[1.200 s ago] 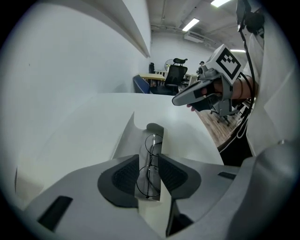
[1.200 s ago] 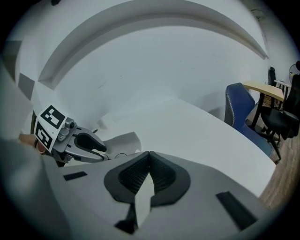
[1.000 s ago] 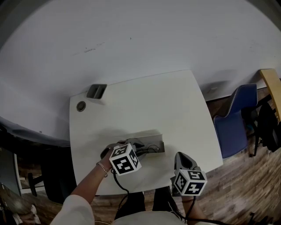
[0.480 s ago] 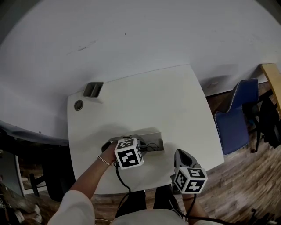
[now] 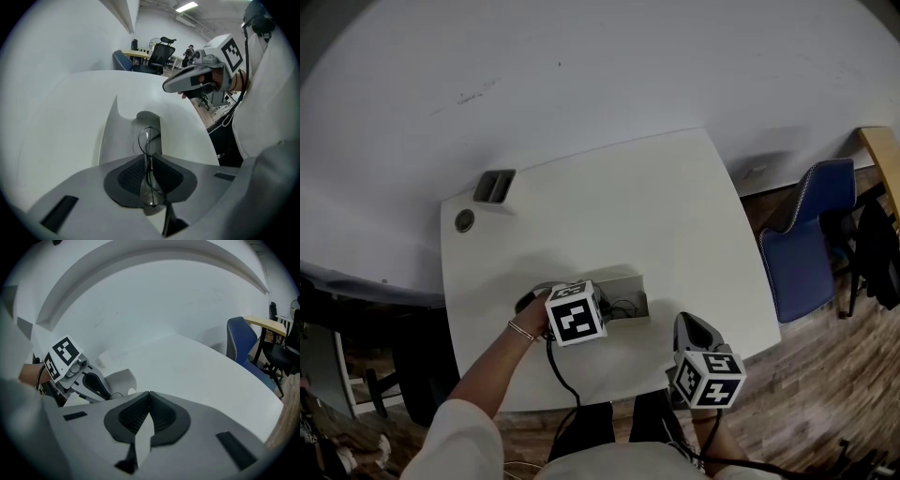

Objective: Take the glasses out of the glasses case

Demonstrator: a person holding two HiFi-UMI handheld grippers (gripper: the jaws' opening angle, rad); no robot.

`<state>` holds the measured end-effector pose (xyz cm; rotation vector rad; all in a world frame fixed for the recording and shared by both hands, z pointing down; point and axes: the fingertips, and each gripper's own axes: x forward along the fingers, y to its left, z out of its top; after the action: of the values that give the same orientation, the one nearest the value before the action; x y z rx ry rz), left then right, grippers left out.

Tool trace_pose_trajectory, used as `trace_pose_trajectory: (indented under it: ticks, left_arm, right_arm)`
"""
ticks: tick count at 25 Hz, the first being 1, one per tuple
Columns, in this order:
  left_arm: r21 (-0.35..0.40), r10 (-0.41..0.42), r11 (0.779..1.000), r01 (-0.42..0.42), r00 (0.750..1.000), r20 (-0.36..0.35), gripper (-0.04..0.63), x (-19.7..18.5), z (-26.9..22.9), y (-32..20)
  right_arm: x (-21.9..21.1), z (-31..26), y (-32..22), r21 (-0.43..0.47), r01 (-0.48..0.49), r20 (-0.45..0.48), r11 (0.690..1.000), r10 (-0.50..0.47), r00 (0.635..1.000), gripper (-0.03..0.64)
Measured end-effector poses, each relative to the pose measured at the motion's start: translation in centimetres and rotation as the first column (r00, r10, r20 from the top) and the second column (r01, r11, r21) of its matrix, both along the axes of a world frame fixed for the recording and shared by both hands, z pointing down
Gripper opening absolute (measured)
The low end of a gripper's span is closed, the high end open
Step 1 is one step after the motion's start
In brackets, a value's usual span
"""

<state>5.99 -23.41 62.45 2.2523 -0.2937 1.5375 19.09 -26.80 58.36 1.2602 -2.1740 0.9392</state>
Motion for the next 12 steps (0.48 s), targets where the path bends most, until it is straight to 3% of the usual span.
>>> trace_pose_trajectory:
  ticks: [6,12]
  left_arm:
    - [-0.067,-0.003,0.998,0.003,1.0,0.002,0.049,0.11,0.36,0.09]
    - [-0.076,-0.002,0.997,0.003,1.0,0.018,0.041,0.11,0.35,0.16]
  right_arm:
    - [-0.04,0.19,-0.14,-0.007,0.002,0.008,1.0,-0.002,1.0,0.032]
    - [0.29,0.22,-0.38,-0.011,-0.008,0.017,1.0,0.008,1.0,0.032]
